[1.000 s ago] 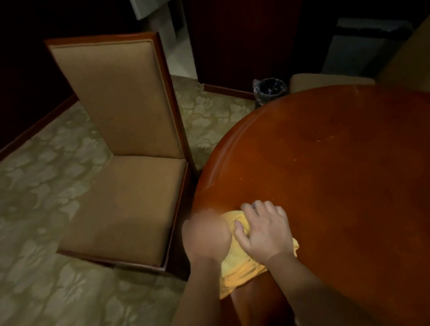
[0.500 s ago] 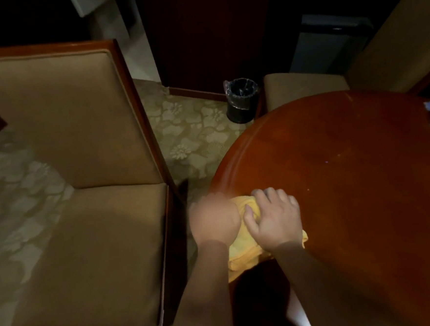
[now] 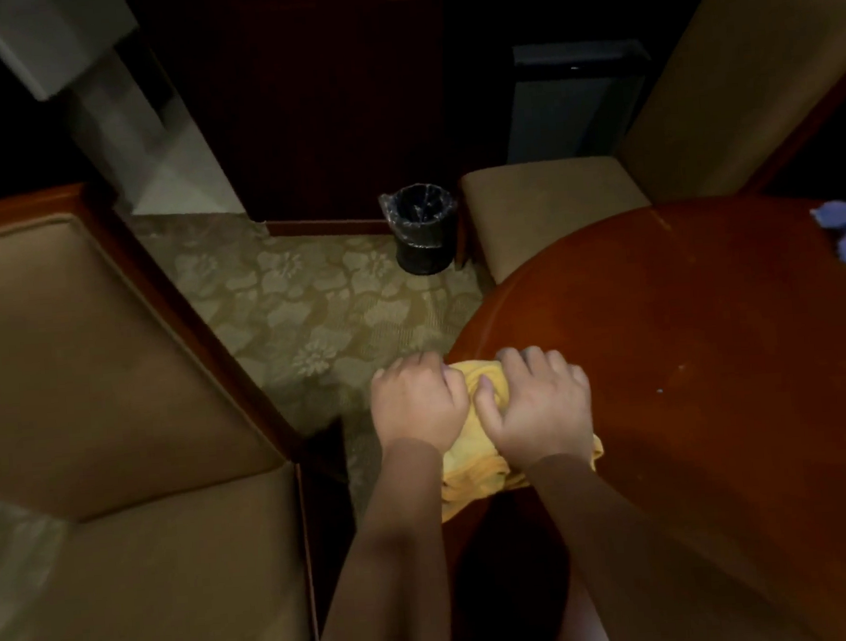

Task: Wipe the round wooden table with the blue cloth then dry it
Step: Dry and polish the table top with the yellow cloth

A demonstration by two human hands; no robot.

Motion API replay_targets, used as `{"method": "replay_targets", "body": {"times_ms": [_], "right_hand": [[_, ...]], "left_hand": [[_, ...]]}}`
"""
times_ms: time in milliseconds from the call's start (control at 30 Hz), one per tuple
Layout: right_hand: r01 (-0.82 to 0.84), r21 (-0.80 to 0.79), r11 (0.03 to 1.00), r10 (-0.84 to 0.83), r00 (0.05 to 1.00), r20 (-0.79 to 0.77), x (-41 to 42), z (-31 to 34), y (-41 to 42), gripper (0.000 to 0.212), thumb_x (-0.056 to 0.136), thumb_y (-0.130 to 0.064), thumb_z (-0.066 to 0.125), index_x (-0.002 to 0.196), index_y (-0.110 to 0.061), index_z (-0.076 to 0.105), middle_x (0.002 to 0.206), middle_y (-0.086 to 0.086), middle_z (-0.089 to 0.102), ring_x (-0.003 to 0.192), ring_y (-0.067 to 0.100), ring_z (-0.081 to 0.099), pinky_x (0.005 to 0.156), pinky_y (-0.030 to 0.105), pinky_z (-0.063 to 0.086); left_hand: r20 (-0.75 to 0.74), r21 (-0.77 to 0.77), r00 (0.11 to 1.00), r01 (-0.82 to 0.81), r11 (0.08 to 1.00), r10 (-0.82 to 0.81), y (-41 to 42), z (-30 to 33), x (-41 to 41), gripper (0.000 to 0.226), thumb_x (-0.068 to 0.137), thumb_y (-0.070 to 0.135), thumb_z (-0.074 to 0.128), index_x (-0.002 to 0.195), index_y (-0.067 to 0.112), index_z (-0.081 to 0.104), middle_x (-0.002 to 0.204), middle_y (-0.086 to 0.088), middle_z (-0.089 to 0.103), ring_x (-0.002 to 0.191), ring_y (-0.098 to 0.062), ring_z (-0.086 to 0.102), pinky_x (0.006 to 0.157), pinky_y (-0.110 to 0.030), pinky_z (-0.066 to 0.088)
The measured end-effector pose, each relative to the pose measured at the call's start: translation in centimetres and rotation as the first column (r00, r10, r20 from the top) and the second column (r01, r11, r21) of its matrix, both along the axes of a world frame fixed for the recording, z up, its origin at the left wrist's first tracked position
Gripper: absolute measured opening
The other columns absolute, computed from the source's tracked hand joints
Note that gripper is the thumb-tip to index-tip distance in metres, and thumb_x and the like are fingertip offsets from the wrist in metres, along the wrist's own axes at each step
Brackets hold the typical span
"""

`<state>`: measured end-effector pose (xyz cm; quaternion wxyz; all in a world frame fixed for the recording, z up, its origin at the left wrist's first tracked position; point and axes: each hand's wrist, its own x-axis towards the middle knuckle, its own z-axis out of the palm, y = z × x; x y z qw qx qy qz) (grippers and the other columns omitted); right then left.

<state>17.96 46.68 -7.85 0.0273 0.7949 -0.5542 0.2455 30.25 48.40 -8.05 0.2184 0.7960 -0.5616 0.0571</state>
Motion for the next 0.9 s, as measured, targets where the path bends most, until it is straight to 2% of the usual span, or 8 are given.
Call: {"method": "replay_targets", "body": {"times_ms": [200, 333, 700, 900], "right_hand": [[0.053, 0.009, 0.999, -0.053, 0.999, -0.013, 0.6, -0.1, -1.8, 0.039, 0.082, -0.040, 0.042, 0.085, -0.010, 0.066, 0.073, 0.007, 0.059, 0.071, 0.029, 0.055, 0.064, 0.036, 0.039], [0.048, 0.063, 0.997, -0.046, 0.999, -0.027, 0.0, 0.5, -0.2, 0.042, 0.082, -0.041, 0.040, 0.090, -0.010, 0.067, 0.077, 0.007, 0.061, 0.073, 0.030, 0.057, 0.066, 0.035, 0.041], [0.183, 0.156, 0.971, -0.174, 0.982, -0.072, -2.0, 1.0, 14.8, 0.040, 0.079, -0.042, 0.041, 0.091, -0.012, 0.066, 0.076, 0.005, 0.058, 0.071, 0.029, 0.056, 0.064, 0.035, 0.041], [0.221, 0.164, 0.961, -0.205, 0.973, -0.104, -2.2, 1.4, 19.8, 0.038, 0.080, -0.041, 0.045, 0.092, -0.012, 0.066, 0.076, 0.004, 0.056, 0.070, 0.028, 0.054, 0.065, 0.036, 0.031]], "left_hand": [[0.004, 0.029, 0.995, 0.096, 0.995, -0.096, -2.0, 0.1, 0.7, 0.049, 0.078, 0.030, 0.023, 0.066, 0.005, 0.064, 0.063, -0.010, 0.063, 0.058, -0.028, 0.058, 0.060, -0.032, 0.041], [0.032, 0.063, 0.993, 0.109, 0.992, -0.111, -0.6, 0.8, 0.2, 0.040, 0.076, 0.027, 0.031, 0.059, 0.007, 0.061, 0.055, -0.007, 0.060, 0.051, -0.026, 0.056, 0.055, -0.030, 0.041], [0.040, 0.118, 0.960, 0.270, 0.956, -0.276, 13.0, 1.6, -1.2, 0.030, 0.073, 0.026, 0.035, 0.055, 0.012, 0.055, 0.050, -0.002, 0.052, 0.047, -0.023, 0.051, 0.053, -0.027, 0.040], [0.010, 0.163, 0.947, 0.316, 0.935, -0.321, 17.3, 1.9, -1.3, 0.027, 0.072, 0.026, 0.037, 0.055, 0.015, 0.055, 0.051, -0.001, 0.052, 0.047, -0.022, 0.050, 0.052, -0.028, 0.039]]}}
